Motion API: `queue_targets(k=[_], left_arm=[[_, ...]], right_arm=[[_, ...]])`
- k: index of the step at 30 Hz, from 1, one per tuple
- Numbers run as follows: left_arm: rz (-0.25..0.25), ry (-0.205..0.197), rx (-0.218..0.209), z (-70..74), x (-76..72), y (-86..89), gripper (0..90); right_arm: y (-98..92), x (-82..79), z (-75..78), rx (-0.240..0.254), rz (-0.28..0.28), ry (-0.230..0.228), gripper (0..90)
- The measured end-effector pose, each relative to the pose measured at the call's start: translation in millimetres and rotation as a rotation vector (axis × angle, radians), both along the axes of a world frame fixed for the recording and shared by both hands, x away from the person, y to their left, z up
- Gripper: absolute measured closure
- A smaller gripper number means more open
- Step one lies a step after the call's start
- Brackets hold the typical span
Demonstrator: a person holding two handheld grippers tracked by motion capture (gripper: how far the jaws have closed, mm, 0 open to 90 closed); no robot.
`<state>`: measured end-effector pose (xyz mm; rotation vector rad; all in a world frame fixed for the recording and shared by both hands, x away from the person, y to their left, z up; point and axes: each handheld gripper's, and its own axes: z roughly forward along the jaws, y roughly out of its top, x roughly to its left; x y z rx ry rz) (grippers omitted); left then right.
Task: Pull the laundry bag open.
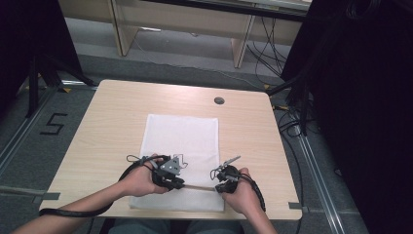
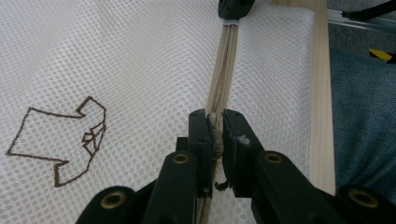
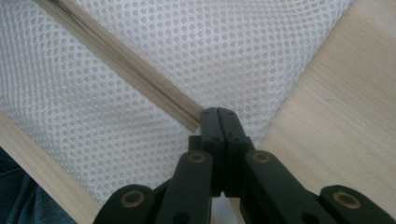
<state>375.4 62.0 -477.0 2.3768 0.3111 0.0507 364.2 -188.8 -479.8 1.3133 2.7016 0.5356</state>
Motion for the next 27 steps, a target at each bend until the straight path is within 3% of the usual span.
queue_targets(k=[8,9,11,13,18,21,27], left_arm=[[0.008,0.004,-0.015,0.3,0.1,6.1,82.0],[0.003,-0.007,0.009,0.8,0.0,7.1,82.0],[0.013,0.004,-0.013,1.0,-1.5,7.0,82.0],[0.018,0.002,-0.013,1.7,-1.3,8.8,82.0],[0.023,0.013,-0.019,1.3,-0.7,10.4,82.0],[0.01,-0.001,-0.005,2.1,-0.3,11.6,82.0],[0.021,0.002,-0.023,2.1,0.3,16.9,82.0]], right_arm=[[-1.6,1.4,-1.1,0.016,0.01,-0.006,90.0],[-1.2,0.7,-0.7,0.014,0.009,-0.001,90.0],[0.0,-0.4,0.1,0.015,-0.005,0.017,90.0],[-1.7,2.2,-1.0,0.01,0.029,-0.011,90.0],[-0.8,0.7,-1.2,0.02,0.006,-0.004,90.0],[-1.9,1.8,-1.0,0.013,0.019,-0.007,90.0],[-2.0,1.9,-1.0,0.02,0.016,-0.004,90.0]])
